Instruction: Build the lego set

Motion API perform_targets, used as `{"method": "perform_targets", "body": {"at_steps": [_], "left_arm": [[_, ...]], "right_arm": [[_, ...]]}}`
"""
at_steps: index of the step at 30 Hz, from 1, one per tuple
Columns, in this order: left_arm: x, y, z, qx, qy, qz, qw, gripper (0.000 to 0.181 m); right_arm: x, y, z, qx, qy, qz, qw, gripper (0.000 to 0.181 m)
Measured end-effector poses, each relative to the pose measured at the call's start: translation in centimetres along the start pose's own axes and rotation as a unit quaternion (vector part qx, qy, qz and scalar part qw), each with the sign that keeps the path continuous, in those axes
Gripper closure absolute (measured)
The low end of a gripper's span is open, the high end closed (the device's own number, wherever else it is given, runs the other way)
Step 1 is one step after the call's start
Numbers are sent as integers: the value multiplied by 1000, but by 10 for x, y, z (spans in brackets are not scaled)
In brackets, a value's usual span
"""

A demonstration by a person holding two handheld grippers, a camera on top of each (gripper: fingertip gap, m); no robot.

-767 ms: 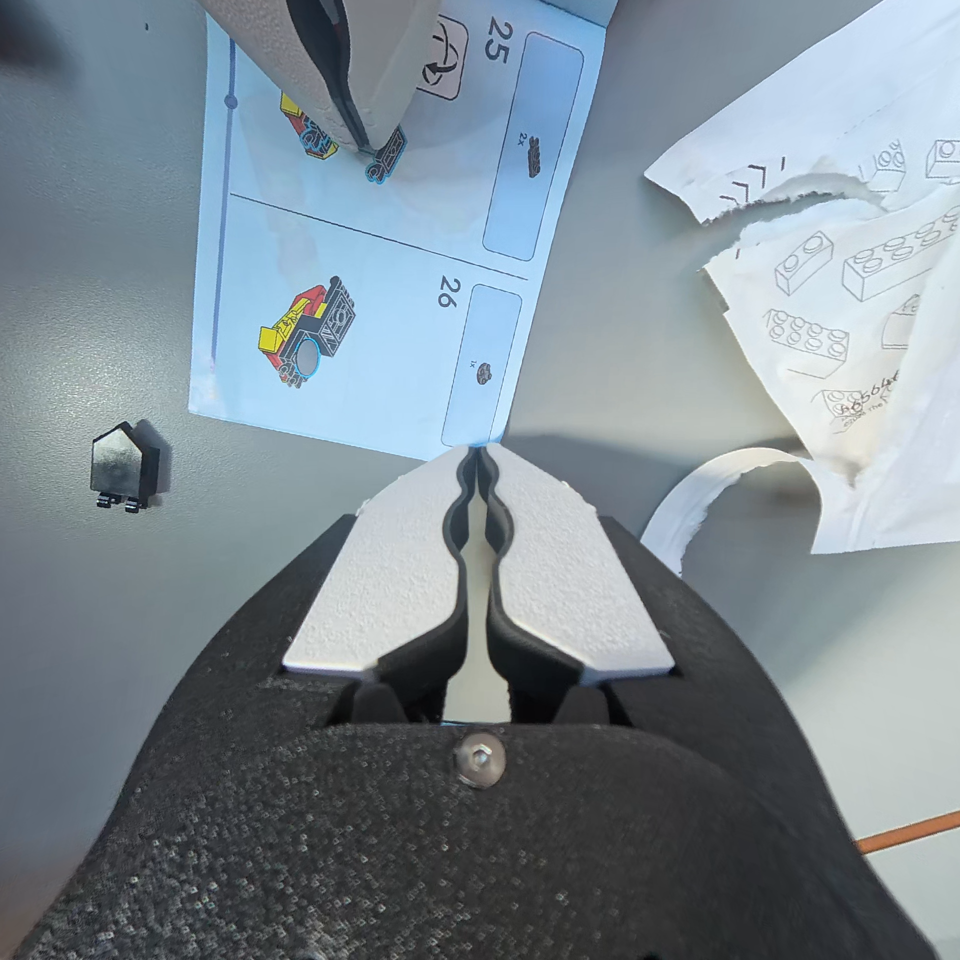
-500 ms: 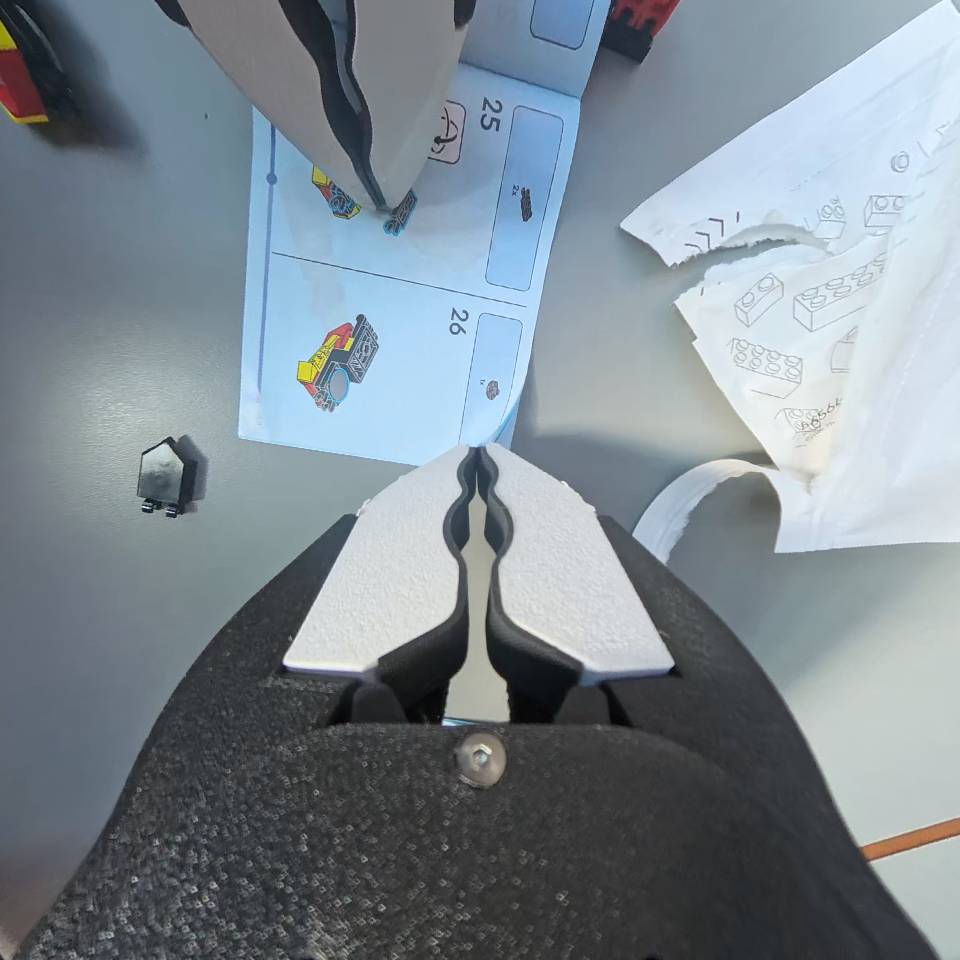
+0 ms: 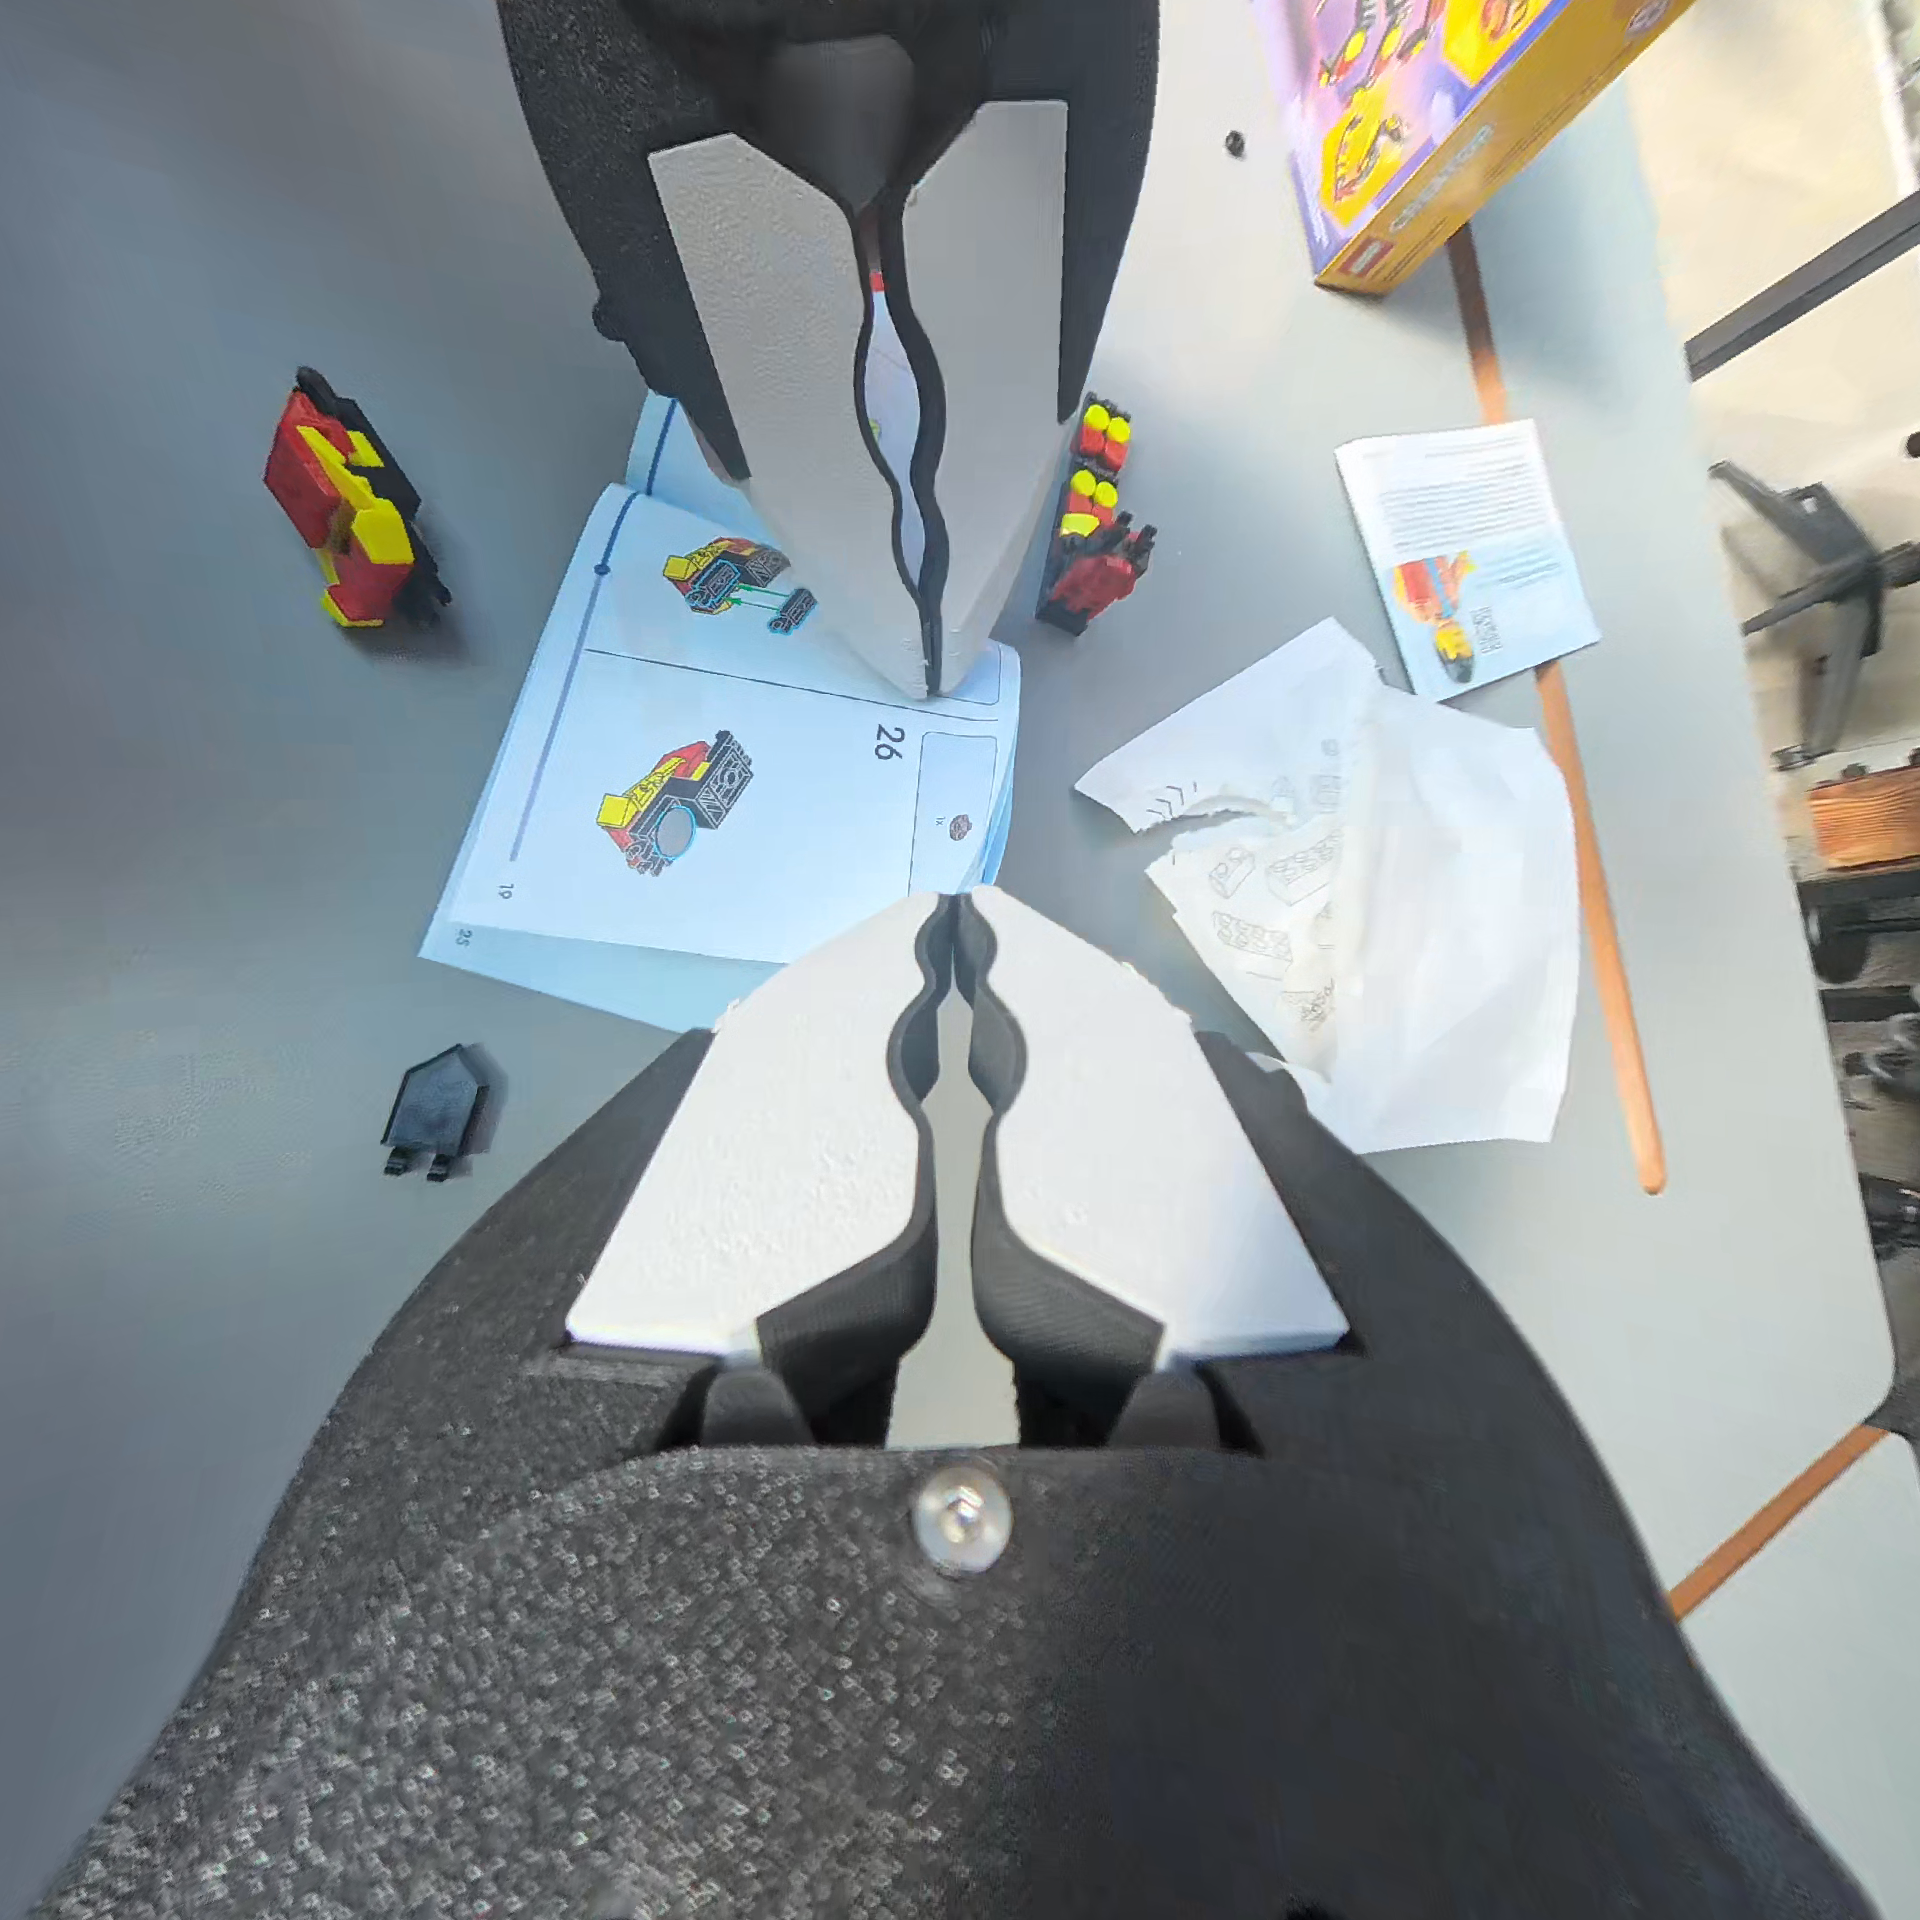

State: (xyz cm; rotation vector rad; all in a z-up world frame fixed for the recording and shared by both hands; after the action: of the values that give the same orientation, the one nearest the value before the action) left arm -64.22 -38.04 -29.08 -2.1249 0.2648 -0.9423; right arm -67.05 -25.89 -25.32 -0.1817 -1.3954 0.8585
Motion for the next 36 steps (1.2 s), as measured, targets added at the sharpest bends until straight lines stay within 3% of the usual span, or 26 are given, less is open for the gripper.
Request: {"method": "perform_targets", "body": {"at_steps": [1,5,8,11,14,17,21,29,36], "left_arm": [[2,-2,0,3,-2,11,1000,181],[11,-4,-8,14,-20,35,999,181],[16,-4,-22,32,-55,54,996,181],[20,-2,-33,41,-87,70,993,181],[32,-14,-38,31,-110,146,983,181],[38,-26,-29,1,-66,206,976,178],[33,-33,-24,-27,-34,219,975,167],[22,-42,-17,-125,-50,211,968,176],[19,-44,-15,-137,-50,205,968,181]], "right_arm": [[0,-2,-3,8,16,-4,1000,181],[-1,-1,3,-30,23,8,999,181],[5,-11,12,-52,13,71,996,181],[10,-21,16,-8,42,113,993,181],[9,-27,10,54,84,111,989,181],[5,-29,6,98,121,91,984,181],[4,-29,3,121,135,71,981,181],[7,-29,4,123,125,62,983,181],[7,-29,3,123,118,56,984,181]]}}
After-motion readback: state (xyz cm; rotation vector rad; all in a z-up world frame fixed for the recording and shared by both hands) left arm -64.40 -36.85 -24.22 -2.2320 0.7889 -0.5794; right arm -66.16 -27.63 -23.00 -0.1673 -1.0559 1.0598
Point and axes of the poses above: each gripper's, where its closed fingertips meet, x back along the fingers, y out of its underside, z = x × y across the jaws, the point moved 6 cm from there along x, back along the fingers, and after that the axes turned 13 degrees about -y, right-handed, at the moved point
